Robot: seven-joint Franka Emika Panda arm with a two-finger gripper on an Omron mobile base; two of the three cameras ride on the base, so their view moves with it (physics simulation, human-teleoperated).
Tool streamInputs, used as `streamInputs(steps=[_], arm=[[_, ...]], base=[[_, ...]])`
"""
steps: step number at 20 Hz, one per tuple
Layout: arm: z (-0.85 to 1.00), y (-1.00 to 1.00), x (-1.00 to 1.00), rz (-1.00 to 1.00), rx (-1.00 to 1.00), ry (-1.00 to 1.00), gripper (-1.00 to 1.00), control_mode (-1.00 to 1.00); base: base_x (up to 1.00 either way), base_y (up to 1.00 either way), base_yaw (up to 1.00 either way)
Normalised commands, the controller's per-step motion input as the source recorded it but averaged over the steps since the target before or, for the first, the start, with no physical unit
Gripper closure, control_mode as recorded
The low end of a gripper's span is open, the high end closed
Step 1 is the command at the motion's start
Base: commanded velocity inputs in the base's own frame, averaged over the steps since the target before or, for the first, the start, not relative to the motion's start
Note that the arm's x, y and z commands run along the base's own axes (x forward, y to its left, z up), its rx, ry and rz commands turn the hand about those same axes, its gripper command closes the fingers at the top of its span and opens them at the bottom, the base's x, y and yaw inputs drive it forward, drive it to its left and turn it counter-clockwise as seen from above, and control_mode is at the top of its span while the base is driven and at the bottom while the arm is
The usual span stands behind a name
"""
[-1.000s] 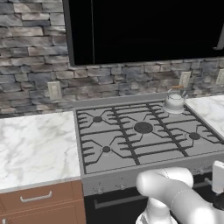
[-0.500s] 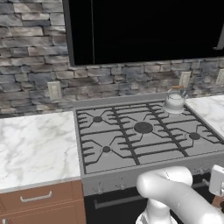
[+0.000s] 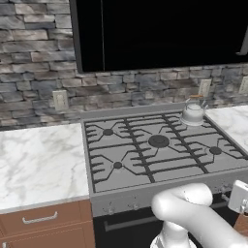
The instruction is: Lower the heat of the kettle.
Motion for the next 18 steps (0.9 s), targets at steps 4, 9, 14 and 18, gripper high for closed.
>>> streamInputs(steps=[4,9,14,18], arm=[[-0.15,-0.02,0.18,0.0,0.0,-0.01,-1.0,-1.0],[-0.24,-0.09,0.01,0.0,0.01,-0.06,-1.0,-1.0],[-0.26,-0.11,0.0,0.0,0.0,-0.07,-1.0,-1.0],[-0.38,-0.13,0.0,0.0,0.0,-0.07,-1.0,-1.0]], base=[[0.0,0.0,0.0],[0.0,0.0,0.0],[0.0,0.0,0.0],[0.0,0.0,0.0]])
